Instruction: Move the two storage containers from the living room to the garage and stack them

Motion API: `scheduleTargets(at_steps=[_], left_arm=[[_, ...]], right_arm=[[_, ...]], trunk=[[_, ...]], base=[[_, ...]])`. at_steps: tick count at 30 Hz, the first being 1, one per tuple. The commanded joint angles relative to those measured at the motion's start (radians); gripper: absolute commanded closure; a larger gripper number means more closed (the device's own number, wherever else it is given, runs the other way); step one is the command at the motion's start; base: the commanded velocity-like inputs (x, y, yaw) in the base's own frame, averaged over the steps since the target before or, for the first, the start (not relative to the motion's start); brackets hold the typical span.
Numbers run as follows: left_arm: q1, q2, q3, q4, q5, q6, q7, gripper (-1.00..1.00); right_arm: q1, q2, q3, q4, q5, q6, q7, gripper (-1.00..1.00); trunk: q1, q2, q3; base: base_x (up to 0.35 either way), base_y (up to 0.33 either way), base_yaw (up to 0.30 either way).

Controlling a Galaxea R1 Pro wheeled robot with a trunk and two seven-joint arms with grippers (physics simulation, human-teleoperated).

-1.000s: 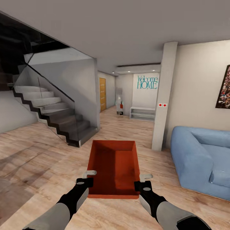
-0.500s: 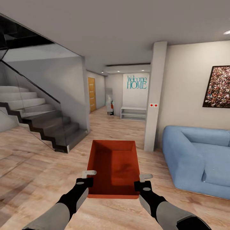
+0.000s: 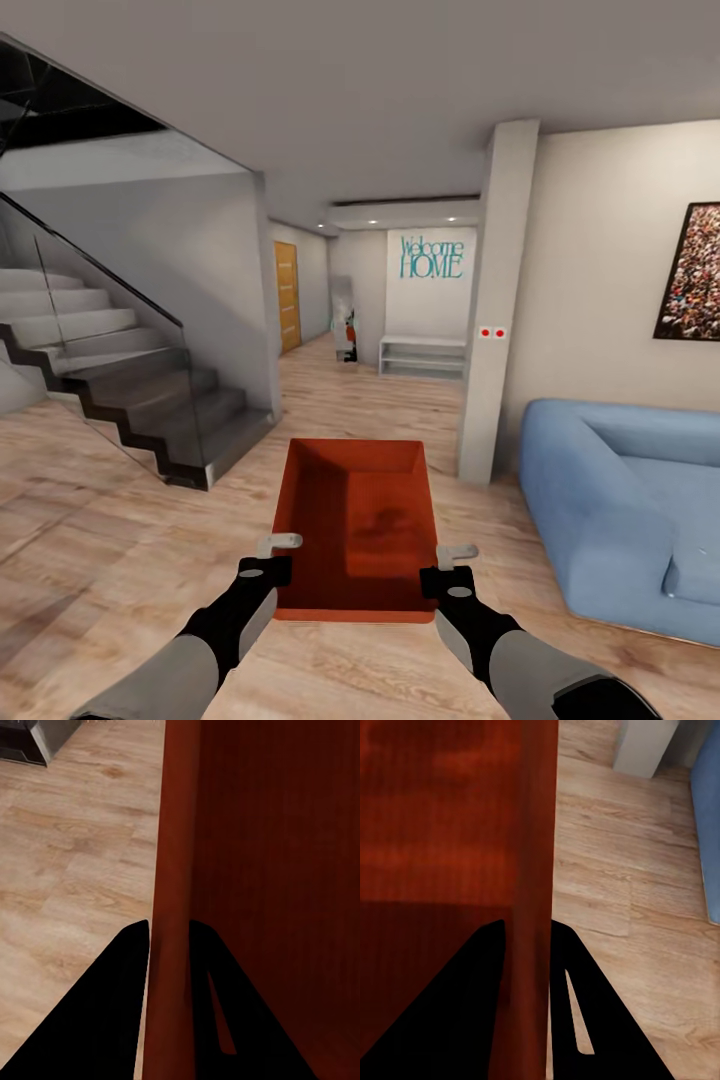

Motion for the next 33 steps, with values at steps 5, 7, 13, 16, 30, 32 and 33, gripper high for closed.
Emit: scheduleTargets(at_steps=[5, 7, 13, 16, 30, 32, 33], left_arm=[[-0.001, 0.001, 0.019, 0.0, 0.084, 0.009, 0.018, 1.0], [-0.001, 0.001, 0.019, 0.0, 0.084, 0.009, 0.018, 1.0], [-0.001, 0.001, 0.019, 0.0, 0.084, 0.009, 0.018, 1.0], [-0.001, 0.001, 0.019, 0.0, 0.084, 0.009, 0.018, 1.0], [-0.001, 0.001, 0.019, -0.001, 0.084, 0.008, 0.018, 1.0], [-0.001, 0.001, 0.019, -0.001, 0.084, 0.008, 0.018, 1.0], [-0.001, 0.001, 0.019, -0.001, 0.084, 0.008, 0.018, 1.0]], right_arm=[[-0.001, 0.025, 0.013, -0.003, 0.002, -0.012, -0.001, 1.0], [-0.001, 0.025, 0.013, -0.003, 0.001, -0.012, -0.001, 1.0], [-0.001, 0.025, 0.013, -0.003, 0.0, -0.011, -0.001, 1.0], [-0.001, 0.025, 0.013, -0.003, 0.0, -0.01, -0.001, 1.0], [-0.001, 0.025, 0.013, -0.003, 0.0, -0.013, -0.001, 1.0], [-0.001, 0.025, 0.013, -0.003, 0.0, -0.013, -0.001, 1.0], [-0.001, 0.025, 0.013, -0.003, 0.0, -0.013, -0.001, 1.0]], trunk=[[0.001, -0.001, -0.001], [0.001, -0.001, -0.001], [0.001, -0.001, -0.001], [0.001, -0.001, -0.001], [0.001, -0.001, -0.001], [0.001, -0.001, -0.001], [0.001, -0.001, -0.001]], base=[[0.323, 0.016, 0.0], [0.323, 0.003, 0.0], [0.323, 0.001, 0.0], [0.323, 0.0, -0.052], [0.323, 0.0, -0.141], [0.323, 0.0, -0.004], [0.323, 0.0, -0.002]])
